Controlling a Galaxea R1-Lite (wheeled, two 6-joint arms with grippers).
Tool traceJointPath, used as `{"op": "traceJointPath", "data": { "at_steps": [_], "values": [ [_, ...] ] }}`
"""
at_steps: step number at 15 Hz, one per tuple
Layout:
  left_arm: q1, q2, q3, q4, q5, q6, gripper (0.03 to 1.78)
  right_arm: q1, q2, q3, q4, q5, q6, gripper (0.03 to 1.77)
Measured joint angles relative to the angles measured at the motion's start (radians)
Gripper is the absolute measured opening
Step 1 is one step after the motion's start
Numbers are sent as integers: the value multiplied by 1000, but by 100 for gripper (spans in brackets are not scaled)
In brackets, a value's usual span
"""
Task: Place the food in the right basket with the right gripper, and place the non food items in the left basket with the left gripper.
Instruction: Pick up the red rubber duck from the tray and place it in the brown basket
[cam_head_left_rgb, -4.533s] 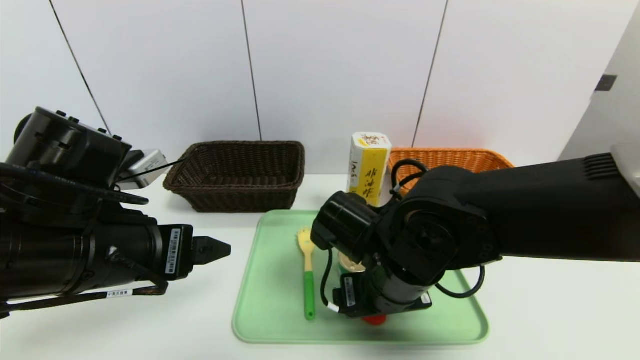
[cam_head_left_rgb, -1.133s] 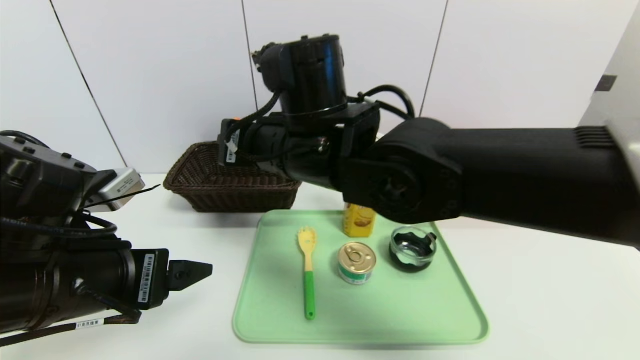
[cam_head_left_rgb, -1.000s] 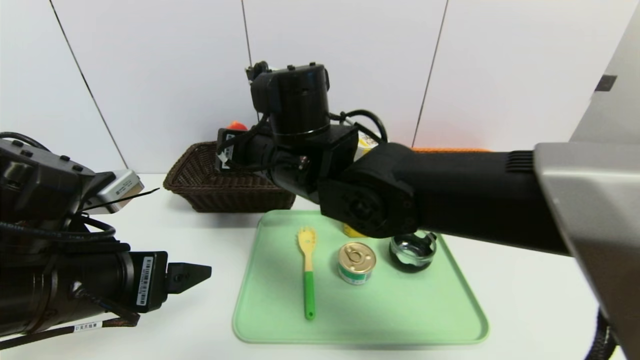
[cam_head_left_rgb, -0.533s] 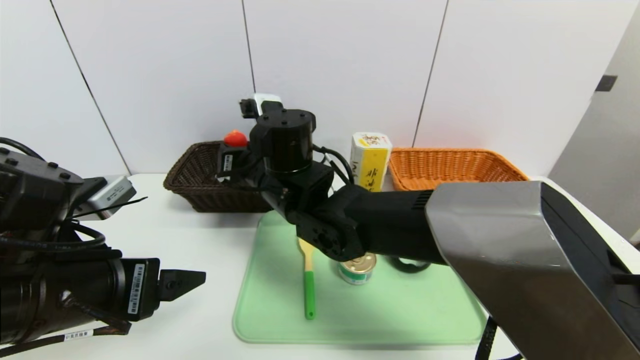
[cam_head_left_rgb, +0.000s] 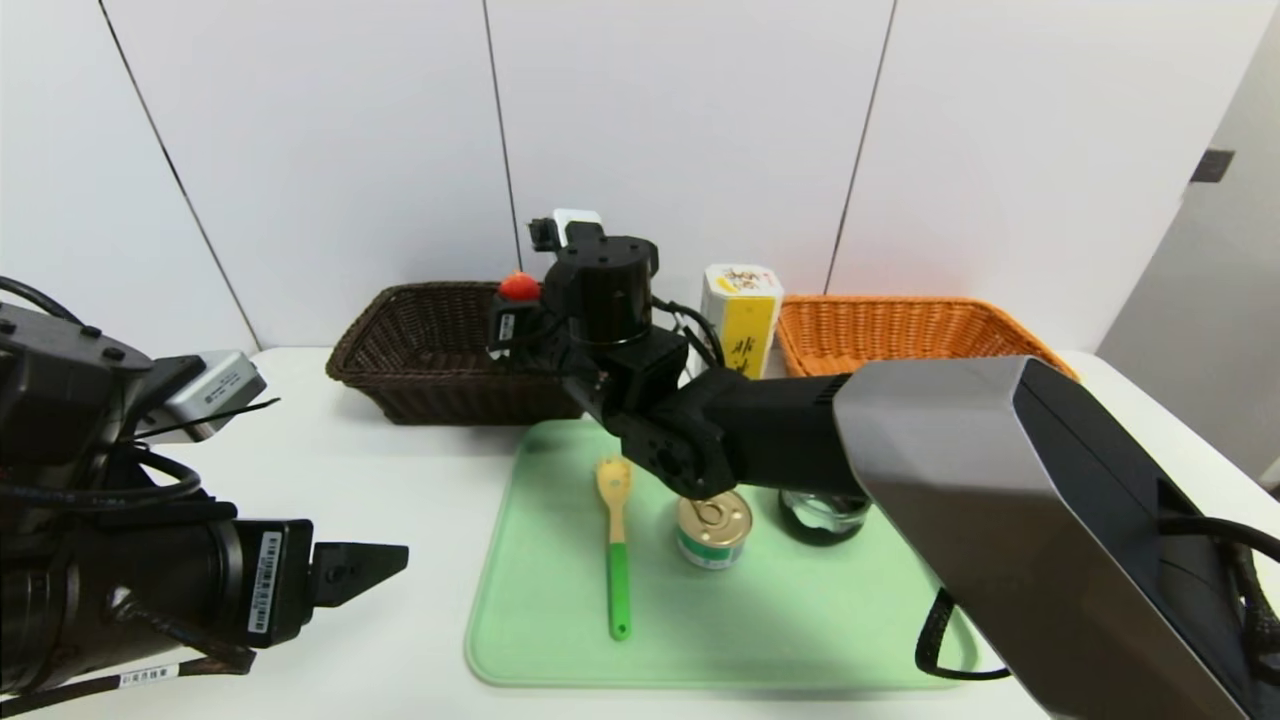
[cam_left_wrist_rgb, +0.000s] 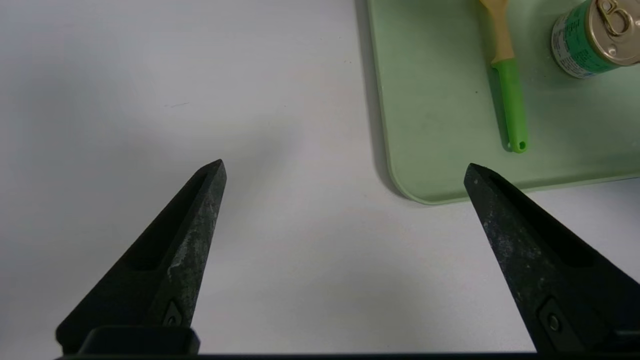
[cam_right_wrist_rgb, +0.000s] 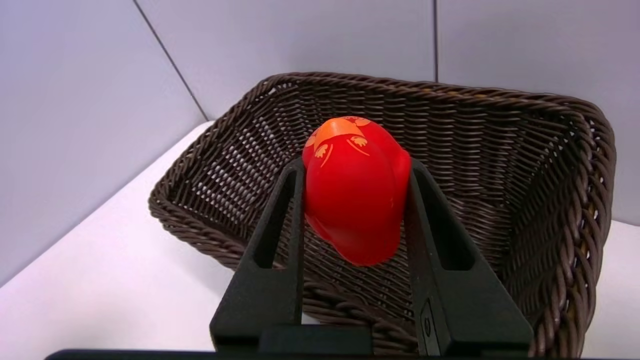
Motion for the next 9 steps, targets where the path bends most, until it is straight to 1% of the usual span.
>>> {"op": "traceJointPath", "data": {
  "at_steps": [5,6,9],
  "values": [
    [0,-7,9,-1,0,0,169,-9,13,-1,0,0,-2,58],
    [0,-8,11,-1,0,0,169,-9,13,-1,1,0,-4,64],
    [0,-9,12,-1,1,0,169,-9,15,0,0,1,-7,99]
  ]
}}
